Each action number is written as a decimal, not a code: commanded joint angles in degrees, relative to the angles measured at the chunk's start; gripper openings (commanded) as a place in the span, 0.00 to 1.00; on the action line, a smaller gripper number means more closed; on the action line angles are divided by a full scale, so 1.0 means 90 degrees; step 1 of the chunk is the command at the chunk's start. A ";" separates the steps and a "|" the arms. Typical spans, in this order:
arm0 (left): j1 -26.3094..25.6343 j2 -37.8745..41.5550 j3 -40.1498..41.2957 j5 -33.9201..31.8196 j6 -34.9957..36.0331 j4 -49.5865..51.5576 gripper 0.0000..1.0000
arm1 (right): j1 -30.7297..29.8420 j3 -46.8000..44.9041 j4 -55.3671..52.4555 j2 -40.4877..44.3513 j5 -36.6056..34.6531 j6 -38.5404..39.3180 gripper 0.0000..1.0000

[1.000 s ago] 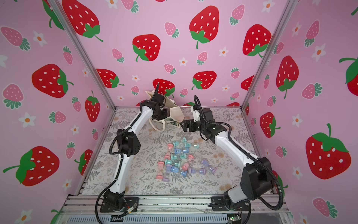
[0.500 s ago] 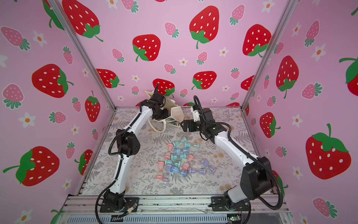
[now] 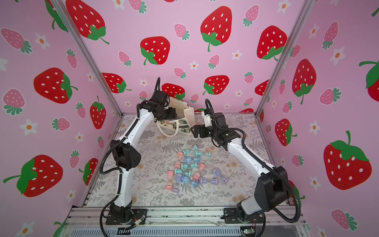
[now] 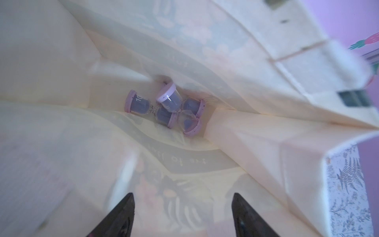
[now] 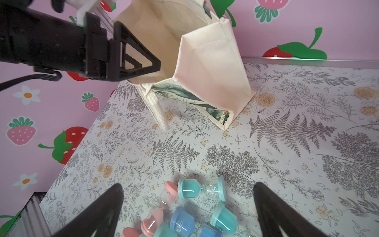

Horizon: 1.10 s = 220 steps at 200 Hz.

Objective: Put the hourglass into the canvas bag
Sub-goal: Place the hourglass in the canvas bag, then move the canvas bag to the center of the board.

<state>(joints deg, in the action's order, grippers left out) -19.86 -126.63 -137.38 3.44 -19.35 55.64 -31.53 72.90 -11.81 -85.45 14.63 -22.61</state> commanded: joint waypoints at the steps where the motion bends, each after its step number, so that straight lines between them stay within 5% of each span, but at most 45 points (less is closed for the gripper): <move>1: -0.0077 0.0603 0.0381 -0.0093 0.0039 -0.0174 0.77 | 0.0027 0.0131 -0.0165 0.0030 -0.0094 0.0188 0.99; 114: -0.1021 0.5010 0.6581 -0.0791 -0.0842 -0.2796 0.78 | -0.0583 -0.0060 -0.1787 0.0059 -0.1450 0.0412 0.99; 141: -0.1178 0.5656 0.7627 -0.0804 -0.1225 -0.3134 0.78 | -0.0915 0.0057 -0.2319 -0.0303 -0.2129 0.0556 0.99; 220: -0.1823 0.6341 0.8947 -0.0825 -0.1694 -0.3511 0.82 | -0.1052 -0.0316 -0.2545 -0.0960 -0.1909 0.0639 1.00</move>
<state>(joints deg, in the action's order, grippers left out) -35.05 -70.96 -58.78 -2.79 -32.36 26.37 -40.38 71.79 -32.16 -93.73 -2.46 -18.26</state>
